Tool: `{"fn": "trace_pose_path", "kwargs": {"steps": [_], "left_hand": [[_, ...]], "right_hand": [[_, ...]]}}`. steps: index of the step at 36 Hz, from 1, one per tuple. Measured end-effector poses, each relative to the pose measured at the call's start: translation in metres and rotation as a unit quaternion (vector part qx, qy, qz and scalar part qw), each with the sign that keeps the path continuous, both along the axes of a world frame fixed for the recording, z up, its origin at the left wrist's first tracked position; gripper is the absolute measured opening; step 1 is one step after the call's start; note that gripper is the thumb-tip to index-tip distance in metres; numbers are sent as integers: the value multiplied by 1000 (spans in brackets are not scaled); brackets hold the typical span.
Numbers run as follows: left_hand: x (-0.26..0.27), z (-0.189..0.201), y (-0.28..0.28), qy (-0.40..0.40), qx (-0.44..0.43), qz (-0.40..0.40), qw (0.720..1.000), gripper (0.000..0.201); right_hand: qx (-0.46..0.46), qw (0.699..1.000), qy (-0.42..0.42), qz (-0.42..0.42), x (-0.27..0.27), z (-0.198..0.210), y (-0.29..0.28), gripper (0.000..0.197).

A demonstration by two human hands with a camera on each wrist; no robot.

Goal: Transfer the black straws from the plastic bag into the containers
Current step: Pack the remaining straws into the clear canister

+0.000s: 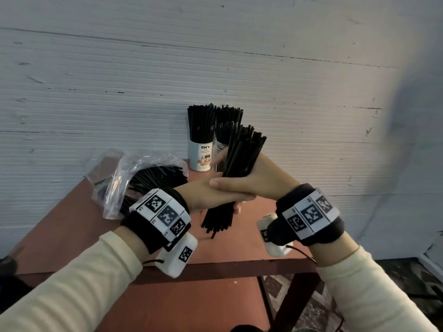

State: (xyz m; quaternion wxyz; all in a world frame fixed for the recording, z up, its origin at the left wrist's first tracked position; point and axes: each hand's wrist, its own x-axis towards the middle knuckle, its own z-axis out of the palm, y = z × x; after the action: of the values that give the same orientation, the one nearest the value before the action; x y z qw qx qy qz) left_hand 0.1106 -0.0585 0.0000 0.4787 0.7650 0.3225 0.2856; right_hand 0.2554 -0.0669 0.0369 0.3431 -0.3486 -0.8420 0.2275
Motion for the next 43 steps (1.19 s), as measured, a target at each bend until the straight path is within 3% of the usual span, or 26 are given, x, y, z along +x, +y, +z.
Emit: {"fn": "trace_pose_path", "kwargs": {"steps": [2, 4, 6, 8, 11, 14, 18, 21, 24, 27, 29, 36, 43], "left_hand": [[1, -4, 5, -41, -18, 13, 999, 29], [2, -5, 8, -34, 1, 17, 999, 10], [4, -2, 10, -35, 23, 34, 999, 16], [7, 4, 10, -71, 42, 65, 995, 10], [11, 4, 20, -85, 97, 211, 969, 67], [12, -2, 41, -104, 170, 298, 934, 101], [11, 3, 66, -56, 97, 291, 950, 145], [7, 6, 84, -23, 42, 251, 967, 159], [3, 5, 99, -2, 14, 210, 978, 154], [0, 4, 107, 2, 27, 198, 980, 101], [-2, 3, 106, 25, 34, 190, 981, 81], [-5, 1, 106, 48, 50, 178, 982, 83], [-6, -1, 107, 38, 49, 180, 982, 81]], "right_hand": [[4, 1000, 25, 6, -3, -3, 1, 15], [20, 999, 42, -19, -4, -4, 7, 11], [33, 997, 55, -43, -4, -1, 11, 12], [47, 994, 75, -61, -3, 6, 16, 10], [53, 984, 150, -82, 2, 26, 28, 12], [61, 970, 212, -101, 12, 48, 43, 16], [47, 955, 259, -133, 21, 72, 66, 13], [27, 945, 292, -143, 26, 83, 82, 13], [4, 937, 320, -141, 30, 91, 96, 14], [-4, 934, 324, -152, 34, 96, 107, 14], [-2, 933, 325, -156, 37, 100, 113, 14], [14, 941, 286, -179, 41, 105, 126, 12], [26, 971, 169, -166, 23, 96, 129, 14]]}}
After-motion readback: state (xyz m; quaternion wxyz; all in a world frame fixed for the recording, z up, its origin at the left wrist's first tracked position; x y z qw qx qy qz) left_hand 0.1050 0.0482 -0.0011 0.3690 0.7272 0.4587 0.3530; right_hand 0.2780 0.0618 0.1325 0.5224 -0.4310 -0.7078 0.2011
